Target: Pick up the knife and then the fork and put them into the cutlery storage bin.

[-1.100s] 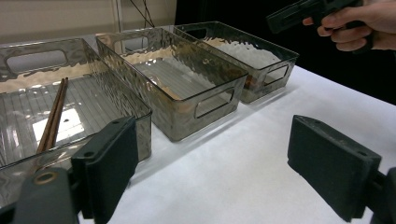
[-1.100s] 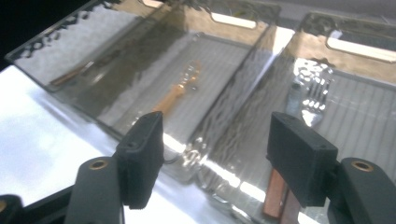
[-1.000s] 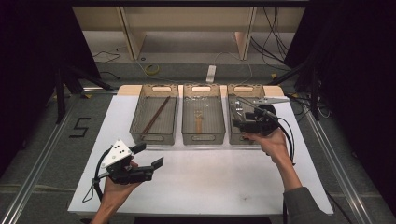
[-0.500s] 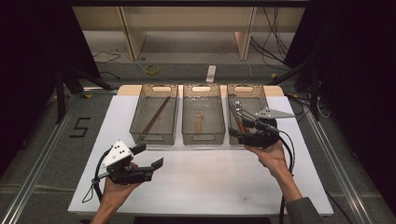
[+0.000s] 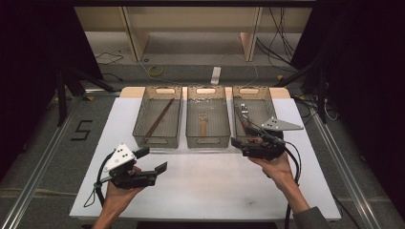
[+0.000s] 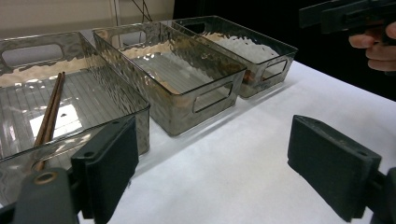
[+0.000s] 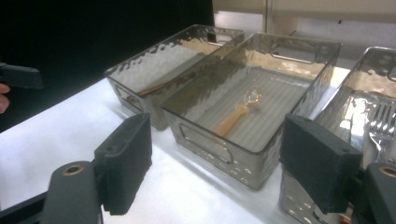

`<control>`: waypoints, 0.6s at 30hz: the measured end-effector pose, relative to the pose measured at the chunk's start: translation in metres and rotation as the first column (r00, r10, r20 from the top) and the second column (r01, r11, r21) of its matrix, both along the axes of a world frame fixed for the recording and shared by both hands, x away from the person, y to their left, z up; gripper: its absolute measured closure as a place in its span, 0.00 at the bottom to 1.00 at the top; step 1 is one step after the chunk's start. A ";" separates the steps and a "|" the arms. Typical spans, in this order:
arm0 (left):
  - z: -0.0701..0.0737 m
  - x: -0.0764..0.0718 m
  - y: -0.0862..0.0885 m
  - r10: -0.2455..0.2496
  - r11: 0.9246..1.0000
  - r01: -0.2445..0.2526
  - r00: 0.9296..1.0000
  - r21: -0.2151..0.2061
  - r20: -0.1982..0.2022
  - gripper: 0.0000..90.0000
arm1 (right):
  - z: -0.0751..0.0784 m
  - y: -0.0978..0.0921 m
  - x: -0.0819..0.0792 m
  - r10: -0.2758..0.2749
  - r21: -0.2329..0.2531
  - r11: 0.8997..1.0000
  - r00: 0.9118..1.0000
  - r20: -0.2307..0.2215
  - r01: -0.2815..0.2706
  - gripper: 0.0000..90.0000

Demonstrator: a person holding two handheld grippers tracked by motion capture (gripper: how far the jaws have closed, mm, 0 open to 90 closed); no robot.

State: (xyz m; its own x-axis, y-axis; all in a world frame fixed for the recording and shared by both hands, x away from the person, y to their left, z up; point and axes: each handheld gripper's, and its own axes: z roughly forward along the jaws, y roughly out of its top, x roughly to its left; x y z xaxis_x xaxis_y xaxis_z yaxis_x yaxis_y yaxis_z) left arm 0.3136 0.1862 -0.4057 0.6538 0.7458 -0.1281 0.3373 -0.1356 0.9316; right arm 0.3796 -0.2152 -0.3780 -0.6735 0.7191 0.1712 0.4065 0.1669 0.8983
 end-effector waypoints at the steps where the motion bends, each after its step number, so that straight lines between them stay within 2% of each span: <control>1: 0.000 0.000 0.000 -0.003 1.000 0.003 1.000 0.001 0.001 0.18 | 0.000 -0.001 -0.004 0.005 0.010 1.000 1.000 0.007 -0.005 0.29; 6: 0.000 -0.001 -0.002 -0.017 1.000 0.017 1.000 0.003 0.001 0.18 | -0.006 -0.007 -0.023 0.025 0.029 0.999 0.999 0.040 -0.026 0.27; 10: 0.000 -0.002 -0.001 -0.021 1.000 0.021 1.000 -0.002 0.002 0.18 | -0.016 -0.012 -0.036 0.027 0.025 0.999 0.998 0.050 -0.028 0.27; 13: 0.000 -0.002 -0.001 -0.025 1.000 0.025 1.000 -0.003 0.003 0.18 | -0.022 -0.014 -0.043 0.026 0.035 0.999 0.998 0.049 -0.028 0.27; 18: 0.000 -0.002 -0.001 -0.032 0.999 0.032 0.999 -0.010 0.002 0.18 | -0.027 -0.016 -0.050 0.024 0.042 0.999 0.997 0.072 -0.027 0.26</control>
State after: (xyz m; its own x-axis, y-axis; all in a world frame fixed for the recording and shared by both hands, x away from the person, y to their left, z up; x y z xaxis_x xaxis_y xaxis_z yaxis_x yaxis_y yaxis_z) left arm 0.3111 0.1850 -0.4059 0.6772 0.7234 -0.1345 0.3311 -0.1364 0.9337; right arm 0.3295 -0.2314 -0.4055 -0.7032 0.6946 0.1521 0.3371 0.1374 0.9314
